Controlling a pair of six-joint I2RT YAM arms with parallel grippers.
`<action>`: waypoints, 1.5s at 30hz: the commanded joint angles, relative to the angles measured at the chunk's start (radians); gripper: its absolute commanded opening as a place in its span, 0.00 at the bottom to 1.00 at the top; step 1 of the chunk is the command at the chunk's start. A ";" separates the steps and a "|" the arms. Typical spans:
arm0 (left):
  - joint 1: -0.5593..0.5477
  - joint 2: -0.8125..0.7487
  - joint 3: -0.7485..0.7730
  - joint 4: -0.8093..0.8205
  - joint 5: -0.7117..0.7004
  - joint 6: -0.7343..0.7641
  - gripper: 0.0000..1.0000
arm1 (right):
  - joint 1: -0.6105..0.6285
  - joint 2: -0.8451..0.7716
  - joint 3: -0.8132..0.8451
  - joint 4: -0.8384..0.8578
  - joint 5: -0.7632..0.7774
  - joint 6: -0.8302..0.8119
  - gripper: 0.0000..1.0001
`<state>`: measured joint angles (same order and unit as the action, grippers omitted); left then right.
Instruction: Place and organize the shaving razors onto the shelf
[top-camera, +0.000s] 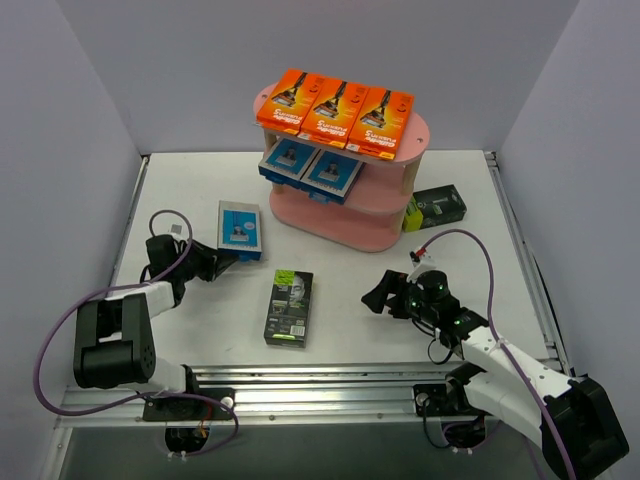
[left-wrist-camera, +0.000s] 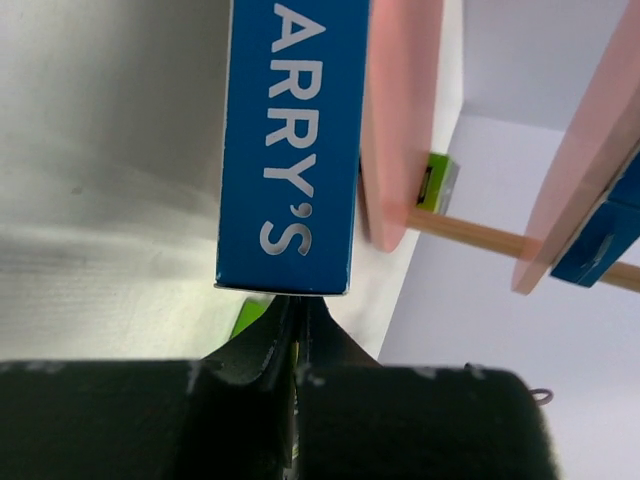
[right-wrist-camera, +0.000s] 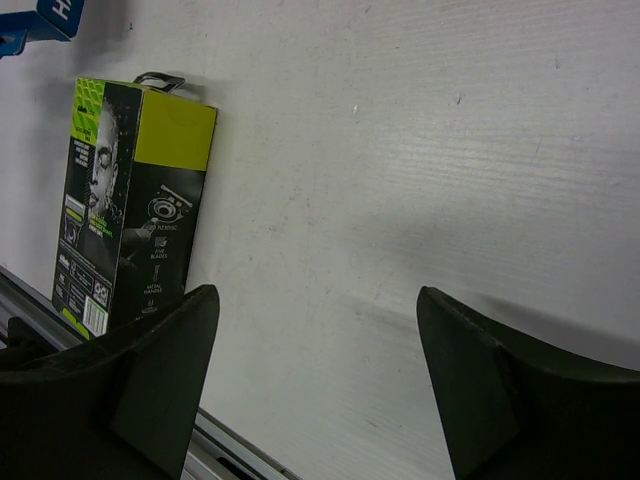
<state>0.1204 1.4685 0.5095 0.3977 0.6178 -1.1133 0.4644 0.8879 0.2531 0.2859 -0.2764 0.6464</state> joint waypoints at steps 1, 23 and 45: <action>0.008 -0.028 0.052 -0.166 0.077 0.108 0.02 | -0.004 -0.020 -0.005 0.012 0.016 -0.016 0.76; 0.008 -0.108 0.475 -1.002 -0.119 0.630 0.03 | -0.004 0.013 0.002 0.033 0.011 -0.024 0.76; -0.056 -0.080 0.902 -1.408 -0.487 0.865 0.07 | -0.003 -0.001 -0.003 0.032 0.016 -0.022 0.76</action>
<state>0.1005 1.3895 1.3266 -0.9436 0.2104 -0.3038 0.4644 0.8974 0.2523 0.2893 -0.2699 0.6346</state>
